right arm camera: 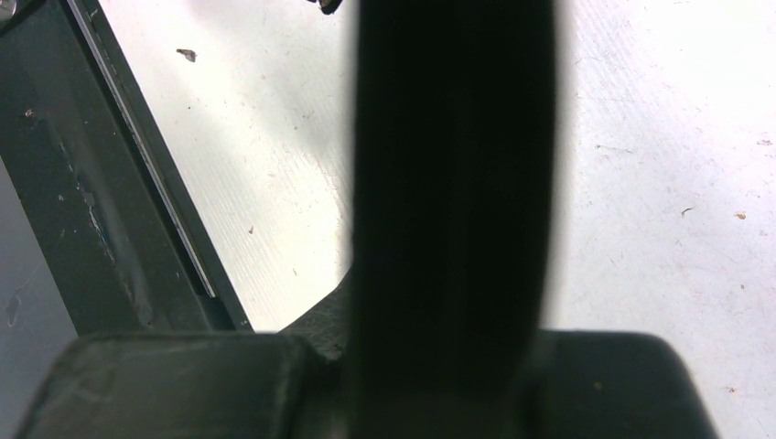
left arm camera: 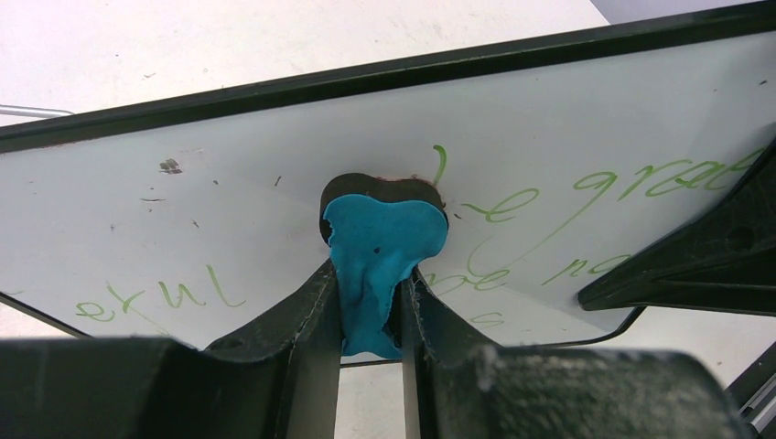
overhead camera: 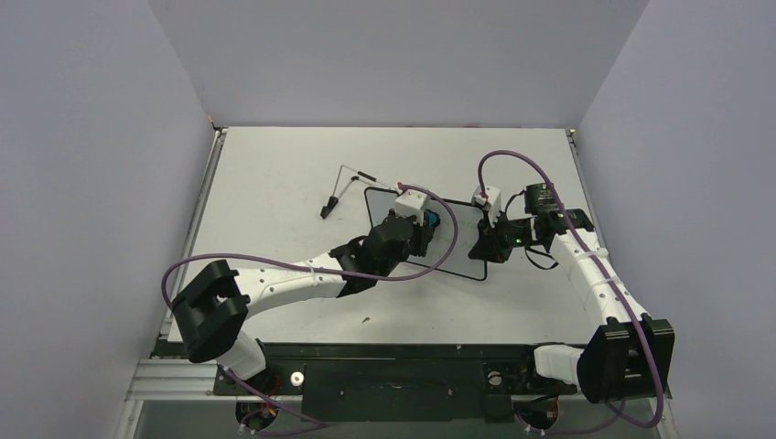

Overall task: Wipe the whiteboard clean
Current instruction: Erase the whiteboard at the whiteboard stand.

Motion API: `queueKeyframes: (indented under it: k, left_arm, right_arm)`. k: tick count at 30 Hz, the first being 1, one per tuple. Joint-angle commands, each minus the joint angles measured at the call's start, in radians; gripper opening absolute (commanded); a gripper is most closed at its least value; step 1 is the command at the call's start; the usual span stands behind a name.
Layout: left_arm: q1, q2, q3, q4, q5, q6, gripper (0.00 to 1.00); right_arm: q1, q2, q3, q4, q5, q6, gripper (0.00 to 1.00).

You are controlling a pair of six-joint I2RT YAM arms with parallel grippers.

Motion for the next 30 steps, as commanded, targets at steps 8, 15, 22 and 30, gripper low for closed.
queueKeyframes:
  k: [8,15,22,30]
  left_arm:
    - [0.014,-0.036,0.031,0.118,0.013,0.022,0.0]
    - [0.017,-0.044,0.009,0.186,0.007,-0.021,0.0]
    - [0.031,-0.039,0.013,0.226,-0.024,-0.137,0.0]
    - [0.011,0.008,0.085,0.102,-0.079,-0.143,0.0]
  right_arm:
    - [0.01,-0.02,-0.003,-0.028,-0.047,-0.041,0.0]
    - [0.016,-0.022,-0.002,-0.032,-0.051,-0.044,0.0]
    - [0.015,-0.023,-0.001,-0.033,-0.052,-0.044,0.0]
    - [0.015,-0.028,-0.001,-0.035,-0.056,-0.046,0.0]
